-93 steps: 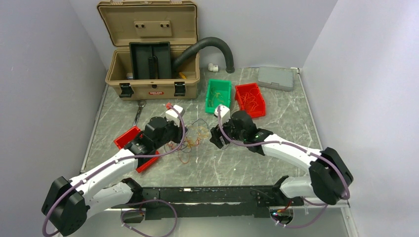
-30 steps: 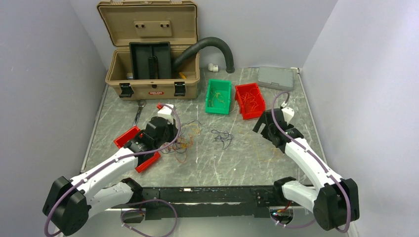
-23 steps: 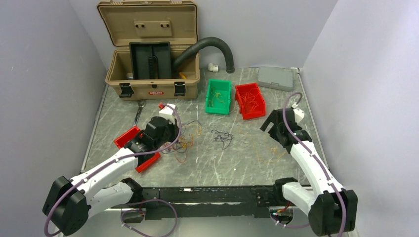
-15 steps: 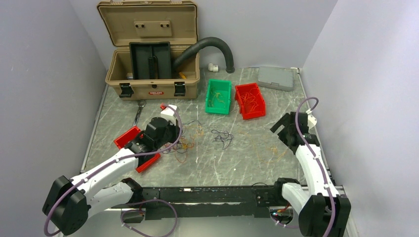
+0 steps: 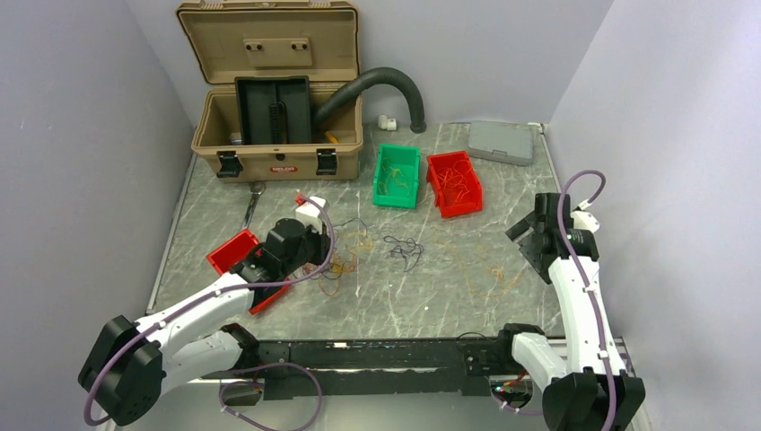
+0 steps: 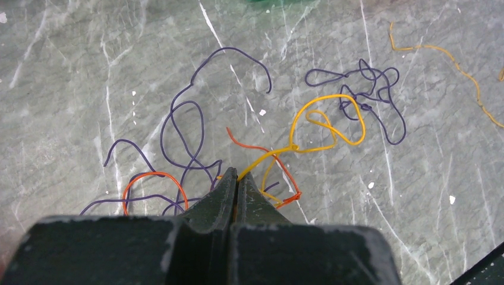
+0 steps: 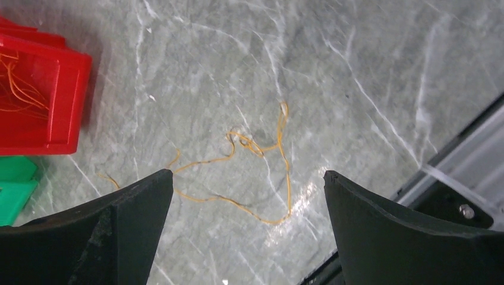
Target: Untangle the cables
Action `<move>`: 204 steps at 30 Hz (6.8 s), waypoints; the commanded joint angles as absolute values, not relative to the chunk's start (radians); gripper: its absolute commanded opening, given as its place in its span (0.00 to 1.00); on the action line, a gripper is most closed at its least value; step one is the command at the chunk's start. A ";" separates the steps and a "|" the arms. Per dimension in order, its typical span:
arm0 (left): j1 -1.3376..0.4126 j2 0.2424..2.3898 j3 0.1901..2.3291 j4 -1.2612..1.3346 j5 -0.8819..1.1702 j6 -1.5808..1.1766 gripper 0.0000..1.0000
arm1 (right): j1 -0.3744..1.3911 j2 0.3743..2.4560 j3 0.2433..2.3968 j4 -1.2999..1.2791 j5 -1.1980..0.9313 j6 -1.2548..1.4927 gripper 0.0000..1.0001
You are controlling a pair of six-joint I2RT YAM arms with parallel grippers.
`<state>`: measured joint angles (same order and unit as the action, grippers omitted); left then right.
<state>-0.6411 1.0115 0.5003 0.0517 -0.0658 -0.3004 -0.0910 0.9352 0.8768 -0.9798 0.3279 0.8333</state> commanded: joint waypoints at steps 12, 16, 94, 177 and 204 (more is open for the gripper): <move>-0.645 0.972 0.437 0.151 -0.059 -0.275 0.00 | -0.095 0.924 0.627 -0.930 0.129 1.093 1.00; -0.645 0.998 0.442 0.152 -0.063 -0.273 0.00 | -0.097 1.010 0.606 -0.843 0.142 1.141 1.00; -0.645 0.979 0.433 0.107 -0.316 -0.310 0.00 | 0.454 1.448 1.585 -0.453 0.242 0.559 0.00; -0.645 1.009 0.442 0.106 -0.339 -0.295 0.00 | 0.637 1.979 1.925 -0.371 0.650 -0.014 0.00; -0.644 0.991 0.435 0.100 -0.342 -0.295 0.00 | 0.545 2.010 1.807 -0.486 0.429 0.247 0.00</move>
